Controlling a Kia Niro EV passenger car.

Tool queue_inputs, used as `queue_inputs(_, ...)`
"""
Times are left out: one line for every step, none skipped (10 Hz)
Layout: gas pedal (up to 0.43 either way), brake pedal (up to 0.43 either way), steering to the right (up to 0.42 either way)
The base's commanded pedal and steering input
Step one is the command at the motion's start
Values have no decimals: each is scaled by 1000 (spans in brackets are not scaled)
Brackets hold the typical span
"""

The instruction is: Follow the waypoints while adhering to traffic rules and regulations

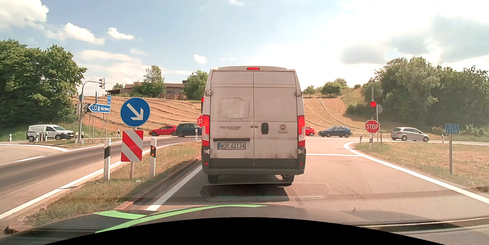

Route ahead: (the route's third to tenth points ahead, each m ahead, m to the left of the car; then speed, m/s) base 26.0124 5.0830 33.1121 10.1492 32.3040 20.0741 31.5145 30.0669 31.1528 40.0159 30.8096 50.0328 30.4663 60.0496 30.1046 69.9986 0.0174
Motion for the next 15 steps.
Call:
queue_inputs(0,311,-2)
queue_inputs(0,311,-2)
queue_inputs(0,311,-2)
queue_inputs(0,311,-2)
queue_inputs(0,311,-2)
queue_inputs(0,317,-2)
queue_inputs(0,317,-2)
queue_inputs(0,317,-2)
queue_inputs(0,317,-2)
queue_inputs(0,323,-2)
queue_inputs(0,323,-2)
queue_inputs(0,323,-2)
queue_inputs(0,317,-2)
queue_inputs(0,323,-1)
queue_inputs(0,323,-1)
